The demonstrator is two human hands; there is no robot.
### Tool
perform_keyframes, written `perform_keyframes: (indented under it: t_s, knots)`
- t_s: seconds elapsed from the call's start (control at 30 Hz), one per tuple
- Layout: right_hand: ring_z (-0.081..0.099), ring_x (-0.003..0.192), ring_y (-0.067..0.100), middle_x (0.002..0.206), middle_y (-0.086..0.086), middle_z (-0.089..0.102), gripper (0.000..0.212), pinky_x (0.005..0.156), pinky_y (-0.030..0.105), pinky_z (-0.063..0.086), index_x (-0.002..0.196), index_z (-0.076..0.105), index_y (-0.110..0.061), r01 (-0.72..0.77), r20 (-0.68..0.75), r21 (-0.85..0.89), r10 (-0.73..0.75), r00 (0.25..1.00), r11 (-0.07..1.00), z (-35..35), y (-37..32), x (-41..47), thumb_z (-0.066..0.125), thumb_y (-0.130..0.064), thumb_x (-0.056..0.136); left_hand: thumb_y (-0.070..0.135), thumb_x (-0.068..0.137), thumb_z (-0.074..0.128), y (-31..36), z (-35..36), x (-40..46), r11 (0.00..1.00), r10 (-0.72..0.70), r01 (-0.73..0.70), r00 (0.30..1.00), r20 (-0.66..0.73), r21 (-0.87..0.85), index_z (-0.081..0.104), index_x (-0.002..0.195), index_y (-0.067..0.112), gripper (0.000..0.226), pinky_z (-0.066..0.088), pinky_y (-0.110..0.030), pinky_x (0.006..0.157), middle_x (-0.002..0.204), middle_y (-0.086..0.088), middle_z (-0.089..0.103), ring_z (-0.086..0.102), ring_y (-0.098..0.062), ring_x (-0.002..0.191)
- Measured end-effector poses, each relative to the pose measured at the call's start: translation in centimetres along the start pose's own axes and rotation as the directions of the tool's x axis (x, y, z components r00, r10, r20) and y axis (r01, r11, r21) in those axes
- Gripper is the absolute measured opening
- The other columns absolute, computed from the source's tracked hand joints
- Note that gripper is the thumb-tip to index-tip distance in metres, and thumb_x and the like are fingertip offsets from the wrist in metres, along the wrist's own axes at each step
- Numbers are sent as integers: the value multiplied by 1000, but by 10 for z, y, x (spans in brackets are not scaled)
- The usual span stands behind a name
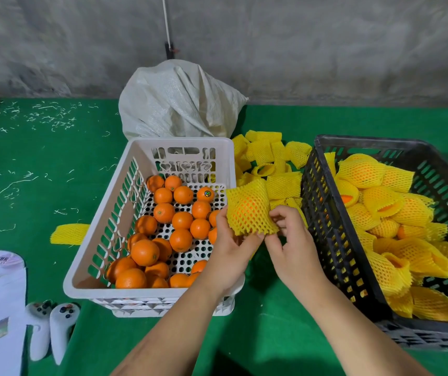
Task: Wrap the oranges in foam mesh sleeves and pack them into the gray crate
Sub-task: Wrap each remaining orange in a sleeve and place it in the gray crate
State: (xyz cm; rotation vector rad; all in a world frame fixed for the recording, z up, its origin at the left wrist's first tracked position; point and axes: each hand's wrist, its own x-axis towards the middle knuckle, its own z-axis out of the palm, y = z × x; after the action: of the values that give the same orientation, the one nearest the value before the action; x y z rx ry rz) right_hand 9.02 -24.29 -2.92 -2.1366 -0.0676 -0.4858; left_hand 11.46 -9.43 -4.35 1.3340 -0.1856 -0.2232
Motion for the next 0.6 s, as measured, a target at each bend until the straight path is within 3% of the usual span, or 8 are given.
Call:
perform_keyframes:
  t_s: [0.07,0.2,0.3,0.37,0.43,0.47,0.53,0.6]
  knots:
    - [58,100,15,111,-4,57,36,84,39,52,119,49,-27,80,-37,-36,-81,996,996,-4,0,2,62,-4,94,15,101,68,1,2,-1,1000,7,-7,1000,-6,-10,31,149,19,61,52,-42,110,137,-3,66,62,-23,132]
    - [54,95,8,109,-6,55,28,81,31,50,115,56,-17,219,22,-108,-218,976,970,-4,-1,-6,64,-2,94,12,101,60,0,1,1,999,38,-39,998,-57,-16,31,149,7,56,49,-57,112,141,-23,59,60,-39,132]
    - [58,94,9,105,-9,58,20,83,30,51,108,61,-19,106,58,-5,-106,993,994,-9,0,-10,63,-8,91,-1,102,60,-4,1,1,999,33,-31,996,-78,31,30,148,10,56,49,-59,111,141,-23,58,60,-39,131]
    - [62,92,15,99,-4,62,15,82,33,52,102,63,-24,-127,15,278,128,992,952,-13,-5,-11,59,-28,88,-5,97,67,-6,1,2,996,29,-20,995,-99,84,33,146,17,64,51,-58,109,138,-19,61,62,-36,128]
    - [66,101,19,109,1,65,34,86,38,56,112,59,-35,-327,56,551,357,932,768,-13,-14,-11,62,-54,84,-4,90,69,-9,0,2,982,54,-38,995,-80,183,38,143,25,68,54,-55,103,131,-10,65,65,-30,122]
    - [67,108,14,117,-4,67,51,92,39,57,121,53,-41,-403,137,596,406,903,695,-11,-17,-10,68,-64,78,-5,91,67,-12,0,1,963,75,-62,996,-41,262,39,143,30,68,56,-48,100,128,-1,67,66,-24,119]
    - [65,117,8,127,-13,67,93,103,41,53,143,40,-43,-514,288,554,428,856,655,-7,-22,-8,82,-66,64,-6,95,64,-15,-1,-3,893,101,-118,993,62,435,38,146,37,72,58,-32,93,126,14,66,67,-11,117]
    - [65,120,10,131,-10,67,107,107,44,51,150,39,-36,-559,329,536,453,828,633,-6,-25,-7,89,-57,57,-6,96,64,-17,-1,-7,841,95,-121,993,77,527,34,152,38,77,59,-36,91,128,20,63,66,-7,117]
